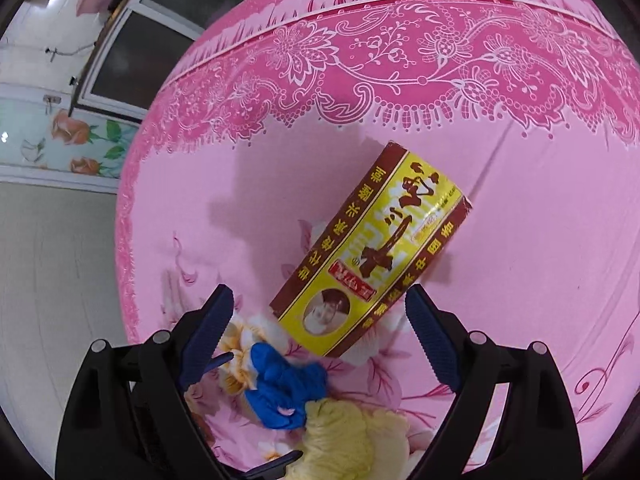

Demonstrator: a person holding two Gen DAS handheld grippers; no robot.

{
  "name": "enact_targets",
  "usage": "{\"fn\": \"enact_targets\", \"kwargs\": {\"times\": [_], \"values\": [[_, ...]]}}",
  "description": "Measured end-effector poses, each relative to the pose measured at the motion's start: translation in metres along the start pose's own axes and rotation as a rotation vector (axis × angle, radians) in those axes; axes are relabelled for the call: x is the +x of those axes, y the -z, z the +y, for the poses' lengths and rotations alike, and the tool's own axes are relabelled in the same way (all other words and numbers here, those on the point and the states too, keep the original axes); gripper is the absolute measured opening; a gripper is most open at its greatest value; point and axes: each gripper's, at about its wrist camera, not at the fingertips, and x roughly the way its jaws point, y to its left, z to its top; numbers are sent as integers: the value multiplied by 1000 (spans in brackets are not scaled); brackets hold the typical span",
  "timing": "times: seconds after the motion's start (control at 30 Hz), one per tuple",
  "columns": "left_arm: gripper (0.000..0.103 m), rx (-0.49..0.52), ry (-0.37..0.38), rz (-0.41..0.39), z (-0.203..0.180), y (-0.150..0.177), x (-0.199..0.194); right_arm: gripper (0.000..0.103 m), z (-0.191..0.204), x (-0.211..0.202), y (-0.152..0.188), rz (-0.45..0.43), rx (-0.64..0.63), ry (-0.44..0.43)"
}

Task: Collect trash
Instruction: 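Grasp the second blue glove with the left tool while the right tool grasps the yellow box, then carry the blue glove and yellow box over the bin and open both tools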

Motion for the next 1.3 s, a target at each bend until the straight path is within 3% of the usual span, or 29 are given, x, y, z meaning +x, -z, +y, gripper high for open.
{"fn": "enact_targets", "kwargs": {"times": [0.17, 0.23, 0.3, 0.37, 0.43, 0.63, 0.8, 1.1, 1.3], "values": [[77, 13, 30, 53, -3, 0, 16, 82, -3, 11, -8, 15, 15, 29], [68, 16, 36, 63, -5, -2, 21, 68, -6, 16, -8, 19, 17, 42], [57, 5, 46, 75, -4, -2, 25, 61, -8, 17, -7, 15, 26, 38], [36, -7, 79, 76, -1, -1, 26, 51, -9, 18, -6, 21, 24, 29], [24, -18, 98, 65, 1, 0, 22, 37, -8, 14, -6, 10, 5, 45], [22, -33, 99, 66, 1, 4, 14, 30, -4, 1, -3, -15, -30, 47], [21, -53, 132, 14, 4, 6, -7, 29, -3, -3, 1, -29, -43, 42], [20, -52, 123, 38, 0, 26, -30, 27, -2, -6, 4, -36, -54, 32], [18, -91, 131, -58, 8, 39, -71, 21, 4, -12, 6, -47, -67, 18]]}}
